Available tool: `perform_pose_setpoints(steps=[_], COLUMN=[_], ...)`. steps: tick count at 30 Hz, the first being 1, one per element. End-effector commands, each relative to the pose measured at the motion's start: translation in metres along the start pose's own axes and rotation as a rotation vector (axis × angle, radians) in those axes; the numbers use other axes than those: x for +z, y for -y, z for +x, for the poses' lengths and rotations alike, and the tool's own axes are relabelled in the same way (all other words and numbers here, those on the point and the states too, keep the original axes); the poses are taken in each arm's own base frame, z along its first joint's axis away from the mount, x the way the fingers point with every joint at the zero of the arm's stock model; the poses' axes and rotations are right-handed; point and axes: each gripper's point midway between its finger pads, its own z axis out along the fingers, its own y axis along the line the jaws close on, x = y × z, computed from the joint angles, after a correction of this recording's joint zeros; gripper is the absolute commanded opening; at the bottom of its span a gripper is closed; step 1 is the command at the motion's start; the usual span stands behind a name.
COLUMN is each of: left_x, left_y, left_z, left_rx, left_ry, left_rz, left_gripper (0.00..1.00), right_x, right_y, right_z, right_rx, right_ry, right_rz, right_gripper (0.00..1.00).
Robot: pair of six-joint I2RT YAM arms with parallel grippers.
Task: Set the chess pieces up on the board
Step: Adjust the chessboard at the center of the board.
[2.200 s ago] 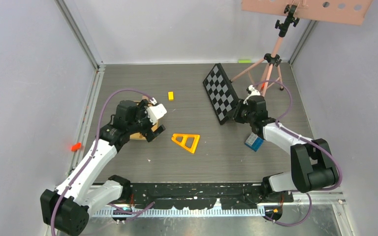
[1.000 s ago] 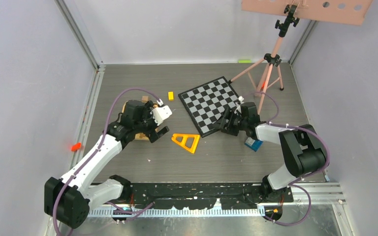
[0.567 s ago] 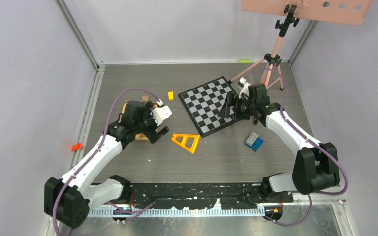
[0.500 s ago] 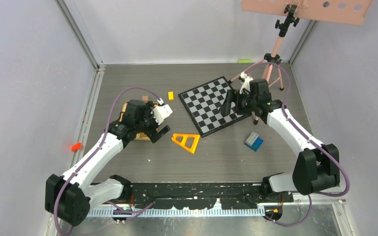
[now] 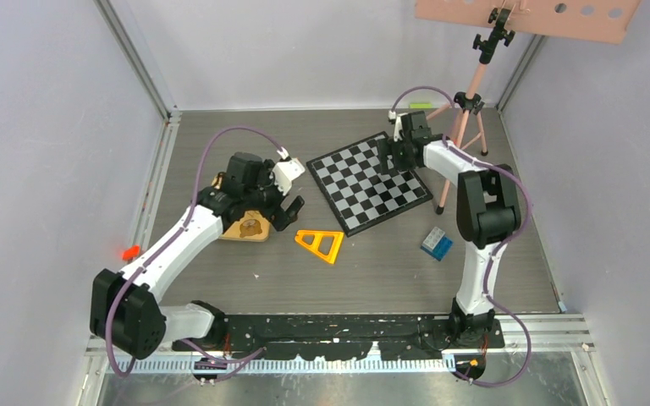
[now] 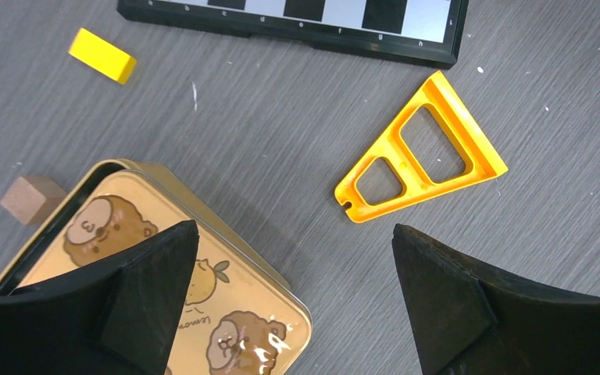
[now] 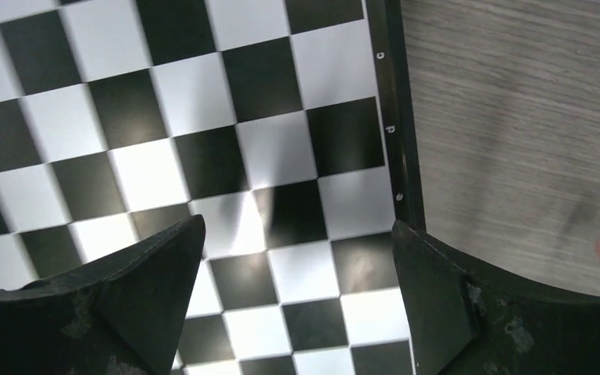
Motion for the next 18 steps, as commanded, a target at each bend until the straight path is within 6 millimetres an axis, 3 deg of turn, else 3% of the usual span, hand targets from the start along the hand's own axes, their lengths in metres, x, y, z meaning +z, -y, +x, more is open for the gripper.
perform_pose_setpoints(steps=[1, 10, 18], left_x=[0.012, 0.033, 0.044], left_y=[-0.002, -0.004, -0.004], left_z=[-0.017, -0.011, -0.012], left_rx=[-0.004, -0.018, -0.058], left_ry=[0.046, 0.031, 0.029], left_rz=[0.021, 0.043, 0.057], left_gripper=[0.98, 0.98, 0.98], right_x=[0.008, 0.033, 0.036], right_y=[0.019, 0.037, 0.021], right_z=[-0.029, -0.029, -0.014], right_rx=[-0.041, 0.013, -0.012], right_ry=[0.051, 0.044, -0.004], right_rz=[0.054, 0.009, -0.102], right_gripper=[0.97, 0.97, 0.95])
